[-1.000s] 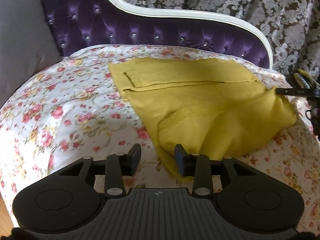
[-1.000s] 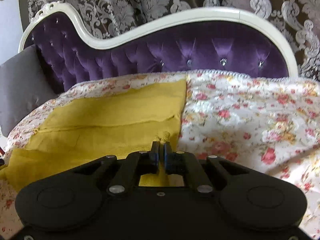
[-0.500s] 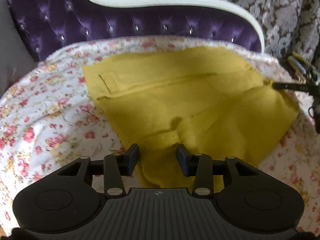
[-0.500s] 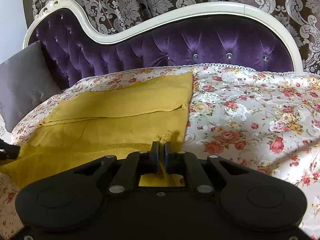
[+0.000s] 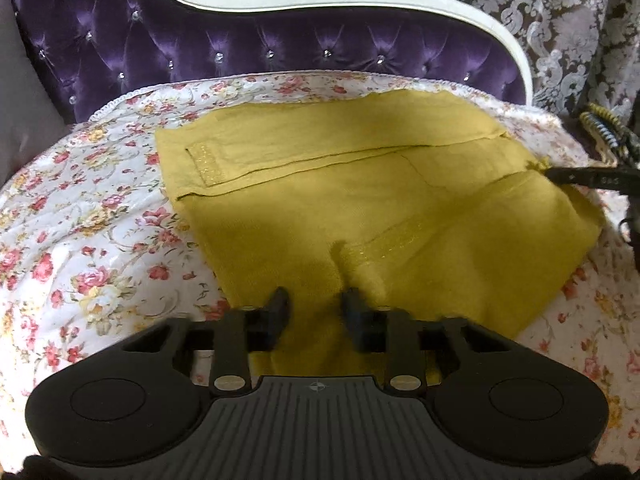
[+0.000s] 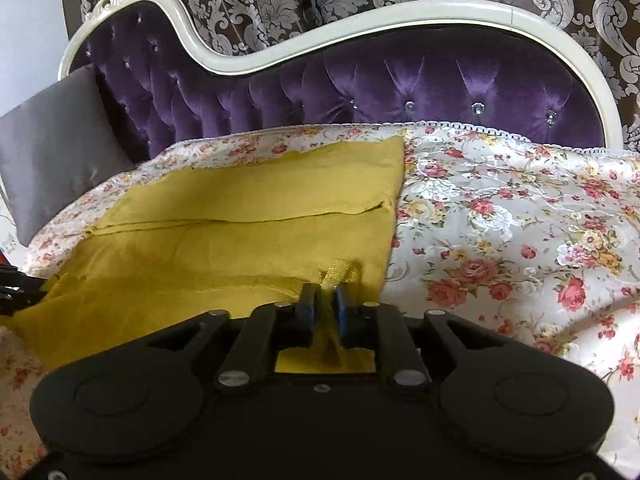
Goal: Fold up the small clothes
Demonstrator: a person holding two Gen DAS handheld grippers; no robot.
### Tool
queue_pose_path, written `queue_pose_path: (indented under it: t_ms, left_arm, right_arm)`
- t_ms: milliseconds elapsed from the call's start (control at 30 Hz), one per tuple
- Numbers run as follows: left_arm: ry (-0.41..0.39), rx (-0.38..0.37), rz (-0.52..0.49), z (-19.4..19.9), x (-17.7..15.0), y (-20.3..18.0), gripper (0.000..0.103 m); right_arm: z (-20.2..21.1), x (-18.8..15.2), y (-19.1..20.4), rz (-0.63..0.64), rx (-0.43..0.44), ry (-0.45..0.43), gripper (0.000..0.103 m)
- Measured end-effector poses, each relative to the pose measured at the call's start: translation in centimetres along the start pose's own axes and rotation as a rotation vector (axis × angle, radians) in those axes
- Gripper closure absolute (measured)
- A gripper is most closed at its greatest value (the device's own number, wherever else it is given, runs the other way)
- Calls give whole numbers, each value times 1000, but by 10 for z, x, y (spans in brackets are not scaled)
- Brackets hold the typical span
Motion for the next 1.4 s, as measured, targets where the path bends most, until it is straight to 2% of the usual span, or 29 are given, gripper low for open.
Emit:
queue_pose_path:
  t_ms: [100, 200, 267, 300, 500, 667, 833, 933, 1067, 1200, 1367, 1400]
  left_arm:
    - [-13, -24, 35, -1, 0, 3, 93]
    - [-40, -14, 31, 2, -3, -1, 94]
    - [-73, 21, 47, 8, -6, -4, 95]
    - [-93, 36, 58, 12, -8, -5, 95]
    - [-253, 141, 59, 57, -9, -9, 95]
    - [-347, 180, 18, 80, 25, -3, 95]
    - [-391, 197, 43, 70, 79, 26, 95]
    - [-376, 204, 63, 48, 114, 46, 95]
    - [-302, 202, 113, 2, 141, 72, 95]
    - [-207, 222, 178, -49, 150, 94, 95]
    - [-96, 224, 210, -91, 145, 110, 90]
    - [-68, 221, 204, -97, 144, 112, 87]
  right_arm:
    - [-4, 2, 0, -1, 18, 1, 63]
    - [-6, 3, 1, 9, 9, 3, 64]
    - [-4, 3, 3, 19, -13, -2, 84]
    - [-2, 3, 4, 23, -27, -4, 90]
    - [35, 16, 8, 14, -43, -120, 90]
    - [44, 59, 10, 33, -42, -208, 90]
    - [12, 111, 5, 74, -64, -222, 90]
    - [-21, 141, -2, 60, -65, -198, 90]
    - [-72, 161, -9, 41, -70, -136, 90]
    - [-121, 161, -14, 43, -99, -43, 89]
    - [-147, 153, -30, 2, -141, 26, 82]
    - [-147, 151, -35, -14, -148, 34, 76]
Point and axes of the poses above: each gripper's, at about its wrist camera, not at the fingertips, and z roughly against the way its jaws point, y to its left, x to its top, the point moved 2 cm from there along -z, roughly the way its jaws point, and after that the axes turned 10 degrees about y, right-handed, at the moved point
